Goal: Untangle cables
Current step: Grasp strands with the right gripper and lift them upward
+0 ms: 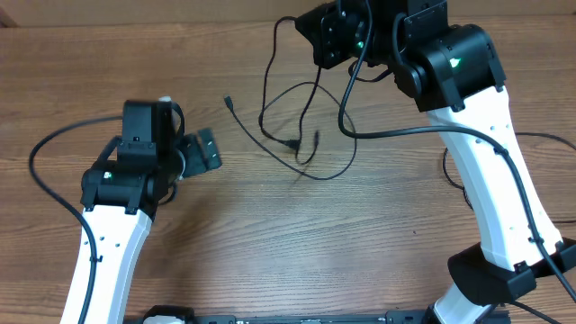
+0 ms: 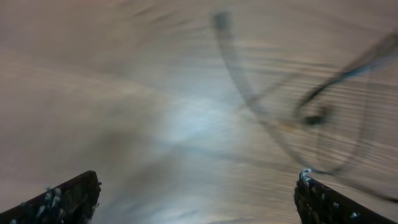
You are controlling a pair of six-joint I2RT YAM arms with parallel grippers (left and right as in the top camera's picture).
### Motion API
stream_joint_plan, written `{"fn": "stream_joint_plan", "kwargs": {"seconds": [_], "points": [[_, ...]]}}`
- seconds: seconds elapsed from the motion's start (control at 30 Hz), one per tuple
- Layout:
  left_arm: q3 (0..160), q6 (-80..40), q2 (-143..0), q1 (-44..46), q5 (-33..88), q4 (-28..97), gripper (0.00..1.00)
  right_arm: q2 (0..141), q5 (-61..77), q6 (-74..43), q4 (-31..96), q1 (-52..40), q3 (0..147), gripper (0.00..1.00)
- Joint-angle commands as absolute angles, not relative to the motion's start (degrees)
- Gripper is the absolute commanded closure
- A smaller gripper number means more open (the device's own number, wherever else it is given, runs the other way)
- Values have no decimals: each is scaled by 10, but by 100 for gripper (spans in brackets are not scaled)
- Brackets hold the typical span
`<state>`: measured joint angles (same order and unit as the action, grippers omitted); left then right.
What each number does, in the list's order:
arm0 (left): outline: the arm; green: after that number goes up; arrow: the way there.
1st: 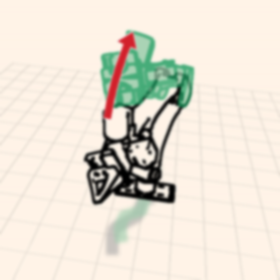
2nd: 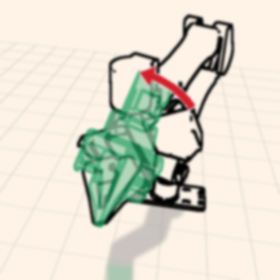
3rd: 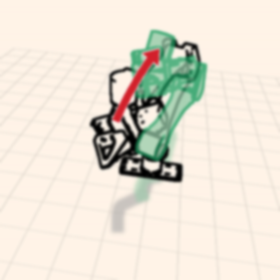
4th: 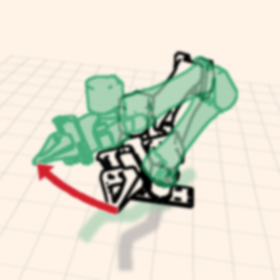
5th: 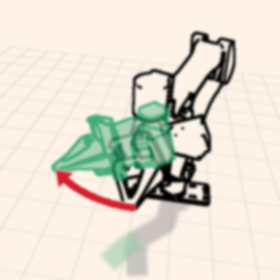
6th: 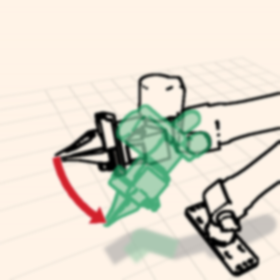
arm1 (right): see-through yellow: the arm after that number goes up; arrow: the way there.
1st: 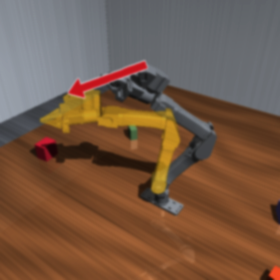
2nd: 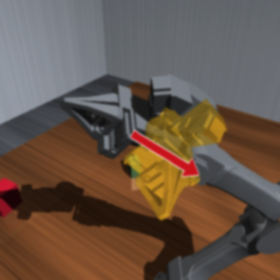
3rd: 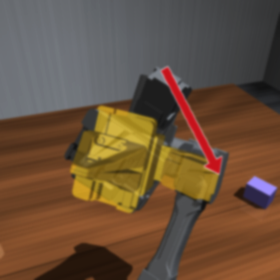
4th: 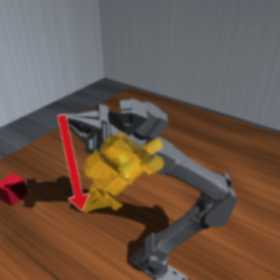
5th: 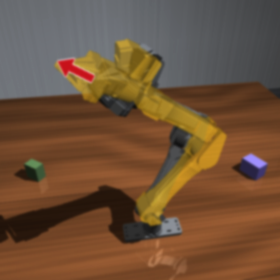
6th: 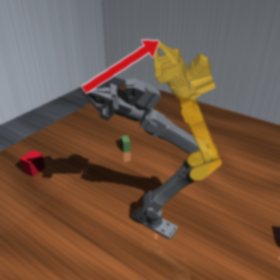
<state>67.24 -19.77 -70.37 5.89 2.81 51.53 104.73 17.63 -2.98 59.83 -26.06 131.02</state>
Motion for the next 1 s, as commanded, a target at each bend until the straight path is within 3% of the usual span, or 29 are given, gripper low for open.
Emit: {"fn": "stream_joint_plan", "kwargs": {"seconds": [0.0, 0.07, 0.17, 0.47, 0.67, 0.83, 0.87, 0.9, 0.93, 0.97], "points": [[676, -44, -715, 57, 196, 464, 0, 1009, 181, -25, 588, -266, 1350, 96], [676, -16, -724, 57, 222, 450, 1, 998, 181, -25, 583, -266, 1352, 96], [676, 14, -747, 57, 261, 435, 12, 992, 181, -30, 589, -266, 1352, 96], [676, 18, -829, 62, 362, 307, 7, 990, 215, -45, 598, -282, 1352, 96], [676, 18, -865, 93, 373, 243, 9, 990, 224, -47, 597, -282, 1352, 96], [676, 17, -877, 117, 339, 237, 27, 990, 224, -47, 594, -282, 1352, 96], [676, 18, -877, 120, 325, 243, 36, 990, 223, -47, 593, -282, 1352, 96], [676, 18, -877, 122, 310, 251, 54, 990, 222, -47, 592, -282, 1352, 96], [676, 17, -877, 122, 299, 259, 62, 990, 218, -46, 592, -282, 1352, 96], [676, 18, -877, 122, 288, 272, 80, 990, 212, -47, 593, -282, 1352, 96]]}}
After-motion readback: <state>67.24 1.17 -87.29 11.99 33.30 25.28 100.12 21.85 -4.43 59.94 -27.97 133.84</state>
